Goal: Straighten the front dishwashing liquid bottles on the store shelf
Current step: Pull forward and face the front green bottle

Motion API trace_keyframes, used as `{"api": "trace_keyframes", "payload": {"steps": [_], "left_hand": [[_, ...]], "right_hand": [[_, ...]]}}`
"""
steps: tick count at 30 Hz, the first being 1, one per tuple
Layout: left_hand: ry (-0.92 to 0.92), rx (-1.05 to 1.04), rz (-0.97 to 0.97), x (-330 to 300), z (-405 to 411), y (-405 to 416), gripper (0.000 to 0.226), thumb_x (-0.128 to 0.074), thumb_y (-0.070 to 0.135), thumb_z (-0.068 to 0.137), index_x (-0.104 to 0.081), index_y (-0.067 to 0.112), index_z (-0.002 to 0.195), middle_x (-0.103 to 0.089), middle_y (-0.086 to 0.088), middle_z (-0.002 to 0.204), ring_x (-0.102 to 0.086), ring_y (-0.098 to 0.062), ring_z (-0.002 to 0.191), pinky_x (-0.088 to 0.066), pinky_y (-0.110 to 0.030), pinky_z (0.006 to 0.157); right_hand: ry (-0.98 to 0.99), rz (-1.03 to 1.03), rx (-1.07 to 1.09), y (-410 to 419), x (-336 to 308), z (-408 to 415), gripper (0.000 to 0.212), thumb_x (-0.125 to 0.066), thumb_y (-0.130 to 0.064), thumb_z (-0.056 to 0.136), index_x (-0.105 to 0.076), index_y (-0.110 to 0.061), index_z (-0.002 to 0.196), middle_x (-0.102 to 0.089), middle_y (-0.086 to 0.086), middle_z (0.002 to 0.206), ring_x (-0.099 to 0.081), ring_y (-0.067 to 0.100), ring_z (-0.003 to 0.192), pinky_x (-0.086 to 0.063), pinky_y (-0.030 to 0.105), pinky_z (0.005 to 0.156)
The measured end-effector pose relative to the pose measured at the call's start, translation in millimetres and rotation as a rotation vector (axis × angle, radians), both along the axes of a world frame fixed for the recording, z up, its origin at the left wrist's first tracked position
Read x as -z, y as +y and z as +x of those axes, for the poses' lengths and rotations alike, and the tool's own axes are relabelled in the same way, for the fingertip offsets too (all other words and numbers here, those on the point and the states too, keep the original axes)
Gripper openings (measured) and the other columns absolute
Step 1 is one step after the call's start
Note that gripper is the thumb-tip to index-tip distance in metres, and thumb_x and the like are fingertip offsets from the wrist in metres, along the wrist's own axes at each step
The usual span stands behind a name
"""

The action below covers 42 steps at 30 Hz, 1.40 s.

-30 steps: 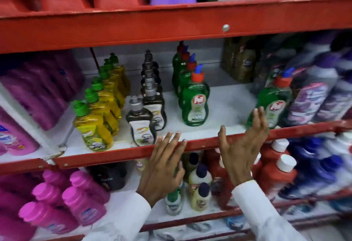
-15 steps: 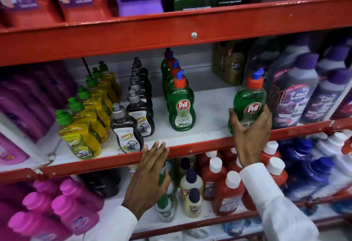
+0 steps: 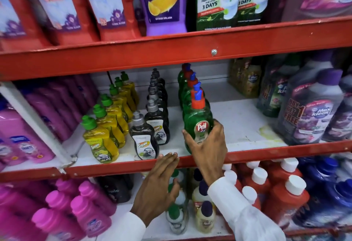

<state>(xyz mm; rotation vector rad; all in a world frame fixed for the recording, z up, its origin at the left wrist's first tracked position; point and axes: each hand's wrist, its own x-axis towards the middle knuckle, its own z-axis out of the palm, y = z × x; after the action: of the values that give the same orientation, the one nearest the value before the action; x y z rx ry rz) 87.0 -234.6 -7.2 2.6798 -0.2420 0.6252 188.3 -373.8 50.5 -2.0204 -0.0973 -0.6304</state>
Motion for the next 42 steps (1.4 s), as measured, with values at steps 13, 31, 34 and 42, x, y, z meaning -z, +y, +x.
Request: {"api": "trace_keyframes", "payload": {"steps": [13,31,34,42], "left_hand": [[0.065,-0.108,-0.471,-56,48,-30,0.046,-0.071,0.023,0.085,-0.058,0.020,0.129,-0.066,0.012,0.123,-0.063,0.000,0.108,-0.050,-0.023,0.100],[0.197,-0.067,-0.619,-53,70,-37,0.041,-0.078,0.011,0.079,-0.066,0.014,0.117,-0.068,0.011,0.108,-0.059,0.025,0.083,-0.045,0.001,0.076],[0.191,-0.070,-0.603,-52,70,-35,0.040,-0.078,0.013,0.079,-0.066,0.015,0.117,-0.068,0.013,0.107,-0.059,0.024,0.084,-0.047,-0.002,0.080],[0.161,-0.016,-0.587,-59,61,-33,0.044,-0.078,0.013,0.079,-0.064,0.014,0.121,-0.071,0.003,0.116,-0.061,0.021,0.089,-0.050,-0.008,0.087]], "right_hand": [[0.129,-0.074,-0.464,-60,21,3,0.064,-0.069,-0.048,0.086,-0.044,-0.025,0.141,-0.059,-0.003,0.136,-0.058,0.012,0.123,-0.049,0.032,0.104],[0.156,-0.068,-0.477,-82,22,18,0.038,-0.063,-0.027,0.094,-0.053,-0.021,0.130,-0.064,0.001,0.126,-0.065,0.011,0.106,-0.056,0.034,0.094],[0.165,-0.078,-0.465,-82,23,17,0.039,-0.062,-0.030,0.094,-0.053,-0.021,0.131,-0.064,0.002,0.127,-0.065,0.015,0.108,-0.057,0.039,0.094],[0.204,0.028,-0.424,-77,22,11,0.045,-0.067,-0.027,0.089,-0.052,-0.021,0.131,-0.062,0.002,0.128,-0.065,0.017,0.111,-0.056,0.044,0.097]]}}
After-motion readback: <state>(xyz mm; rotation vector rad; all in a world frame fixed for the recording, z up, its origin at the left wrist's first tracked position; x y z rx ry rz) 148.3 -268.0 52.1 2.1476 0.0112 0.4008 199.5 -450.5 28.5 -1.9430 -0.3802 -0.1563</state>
